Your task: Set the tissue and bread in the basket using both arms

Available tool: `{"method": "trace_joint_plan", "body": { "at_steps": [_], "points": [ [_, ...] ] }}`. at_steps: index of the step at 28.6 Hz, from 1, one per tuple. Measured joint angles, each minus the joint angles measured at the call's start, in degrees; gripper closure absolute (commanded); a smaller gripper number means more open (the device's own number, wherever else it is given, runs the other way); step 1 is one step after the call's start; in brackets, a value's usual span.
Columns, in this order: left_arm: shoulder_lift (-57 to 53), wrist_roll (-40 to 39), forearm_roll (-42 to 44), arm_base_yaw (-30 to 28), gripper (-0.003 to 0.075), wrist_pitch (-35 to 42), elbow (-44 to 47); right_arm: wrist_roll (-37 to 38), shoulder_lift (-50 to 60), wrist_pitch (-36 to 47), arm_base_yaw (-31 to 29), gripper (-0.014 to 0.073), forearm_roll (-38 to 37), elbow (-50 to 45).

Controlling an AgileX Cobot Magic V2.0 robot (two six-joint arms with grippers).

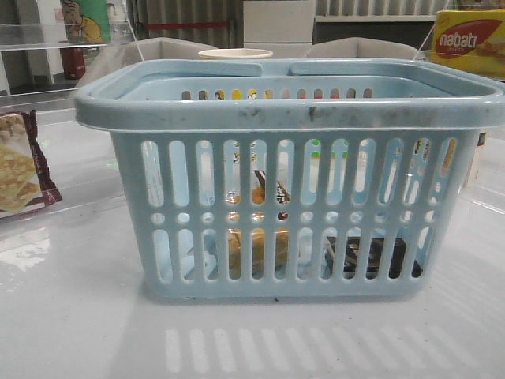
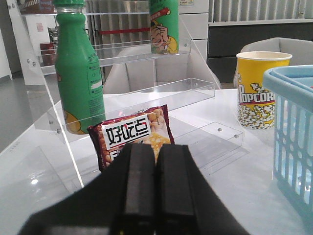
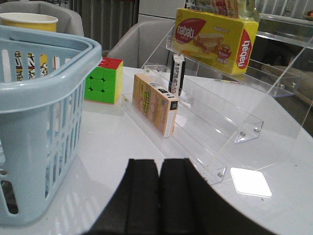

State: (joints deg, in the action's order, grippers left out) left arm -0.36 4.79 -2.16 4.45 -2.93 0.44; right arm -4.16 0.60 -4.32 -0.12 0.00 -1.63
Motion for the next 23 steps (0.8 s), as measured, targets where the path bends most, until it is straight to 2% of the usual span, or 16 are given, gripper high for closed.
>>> {"method": "trace_joint_plan", "body": {
  "at_steps": [23],
  "points": [
    [0.0, 0.0, 0.0, 0.0, 0.0630, 0.0, 0.0, 3.6, 0.0, 2.4, 0.0, 0.0536, 0.0, 0.0]
  ]
}}
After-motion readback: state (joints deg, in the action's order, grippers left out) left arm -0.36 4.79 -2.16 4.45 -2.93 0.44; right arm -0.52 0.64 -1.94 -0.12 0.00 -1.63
